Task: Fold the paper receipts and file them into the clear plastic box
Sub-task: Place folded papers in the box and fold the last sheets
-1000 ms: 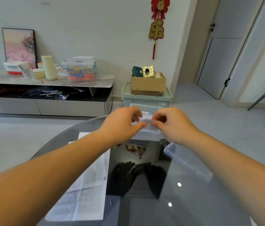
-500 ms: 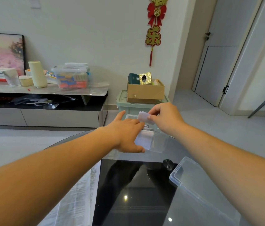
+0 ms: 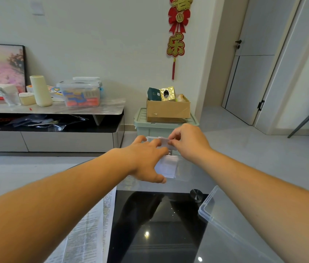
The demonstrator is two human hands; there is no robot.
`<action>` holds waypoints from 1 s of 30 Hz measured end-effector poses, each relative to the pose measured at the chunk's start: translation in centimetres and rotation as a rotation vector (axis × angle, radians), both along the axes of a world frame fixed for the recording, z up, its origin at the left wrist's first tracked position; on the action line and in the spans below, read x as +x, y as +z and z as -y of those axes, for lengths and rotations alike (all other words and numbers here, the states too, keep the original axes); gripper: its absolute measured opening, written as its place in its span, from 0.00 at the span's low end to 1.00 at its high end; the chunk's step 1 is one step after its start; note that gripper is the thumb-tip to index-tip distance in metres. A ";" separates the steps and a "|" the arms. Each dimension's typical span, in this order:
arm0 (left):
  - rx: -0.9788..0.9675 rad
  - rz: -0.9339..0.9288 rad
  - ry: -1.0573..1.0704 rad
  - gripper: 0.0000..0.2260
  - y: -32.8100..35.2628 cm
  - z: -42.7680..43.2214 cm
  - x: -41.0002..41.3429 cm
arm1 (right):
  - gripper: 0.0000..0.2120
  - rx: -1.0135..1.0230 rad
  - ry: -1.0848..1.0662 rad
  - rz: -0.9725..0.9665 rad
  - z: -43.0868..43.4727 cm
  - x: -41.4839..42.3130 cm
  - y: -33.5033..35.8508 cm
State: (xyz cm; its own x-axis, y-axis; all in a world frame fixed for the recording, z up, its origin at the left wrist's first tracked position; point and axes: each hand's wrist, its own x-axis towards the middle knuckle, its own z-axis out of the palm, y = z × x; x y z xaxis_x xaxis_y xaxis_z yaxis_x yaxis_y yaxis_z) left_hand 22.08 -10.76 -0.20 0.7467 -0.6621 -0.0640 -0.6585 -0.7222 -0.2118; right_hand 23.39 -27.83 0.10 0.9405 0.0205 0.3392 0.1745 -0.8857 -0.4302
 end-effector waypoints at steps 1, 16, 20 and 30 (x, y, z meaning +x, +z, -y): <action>-0.002 -0.002 -0.001 0.35 0.0 0.0 0.1 | 0.05 -0.003 0.001 0.008 0.0 0.0 0.0; -0.065 -0.064 0.027 0.33 -0.3 0.2 0.4 | 0.04 -0.071 0.018 0.043 0.1 0.3 -0.1; -0.087 -0.035 0.007 0.34 -0.5 0.0 0.3 | 0.07 -0.080 0.065 -0.033 0.0 0.4 0.0; -0.174 0.122 -0.047 0.34 -1.6 -0.6 0.5 | 0.08 -0.019 0.102 0.005 0.6 0.4 -0.2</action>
State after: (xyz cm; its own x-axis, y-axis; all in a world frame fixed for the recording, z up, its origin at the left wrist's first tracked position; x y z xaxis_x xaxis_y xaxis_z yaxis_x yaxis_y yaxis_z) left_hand 22.54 -10.19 -1.79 0.7102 -0.6893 0.1429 -0.6692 -0.7241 -0.1667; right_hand 23.76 -28.42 -0.15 0.9313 0.1225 0.3429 0.2663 -0.8714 -0.4119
